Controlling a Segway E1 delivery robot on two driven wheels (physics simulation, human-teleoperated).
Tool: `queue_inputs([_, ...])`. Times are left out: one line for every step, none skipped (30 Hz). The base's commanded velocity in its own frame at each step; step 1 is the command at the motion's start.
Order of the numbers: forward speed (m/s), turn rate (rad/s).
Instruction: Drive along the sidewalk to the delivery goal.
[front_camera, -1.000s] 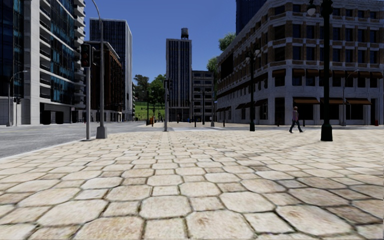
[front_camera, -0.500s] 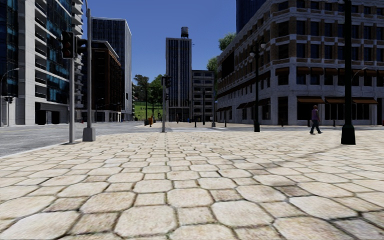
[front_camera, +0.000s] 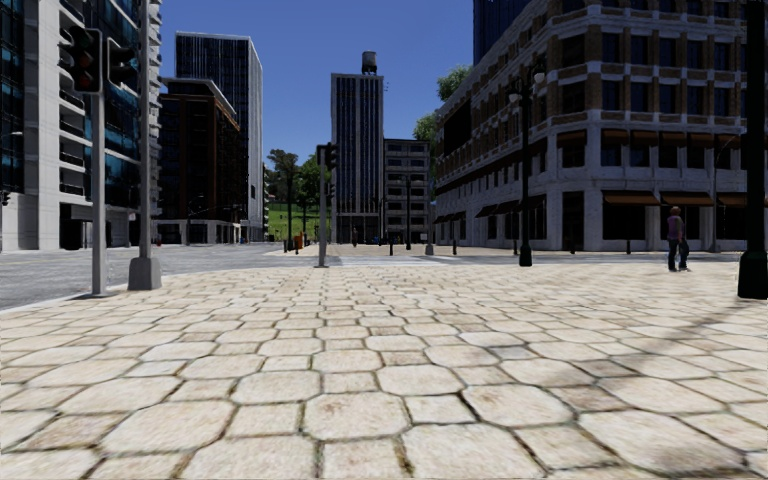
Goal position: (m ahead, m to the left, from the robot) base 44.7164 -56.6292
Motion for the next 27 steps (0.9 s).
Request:
queue_inputs([2.0, 0.0])
queue_inputs([2.0, 0.0])
queue_inputs([2.0, 0.0])
queue_inputs([2.0, 0.0])
queue_inputs([2.0, 0.0])
queue_inputs([2.0, 0.0])
queue_inputs([2.0, 0.0])
queue_inputs([2.0, 0.0])
queue_inputs([2.0, 0.0])
queue_inputs([2.0, 0.0])
queue_inputs([2.0, 0.0])
queue_inputs([2.0, 0.0])
queue_inputs([2.0, 0.0])
queue_inputs([2.0, 0.0])
queue_inputs([2.0, 0.0])
queue_inputs([2.0, 0.0])
queue_inputs([2.0, 0.0])
queue_inputs([2.0, 0.0])
queue_inputs([2.0, 0.0])
queue_inputs([2.0, 0.0])
queue_inputs([2.0, 0.0])
queue_inputs([2.0, 0.0])
queue_inputs([2.0, 0.0])
queue_inputs([2.0, 0.0])
queue_inputs([2.0, 0.0])
queue_inputs([2.0, 0.0])
queue_inputs([2.0, 0.0])
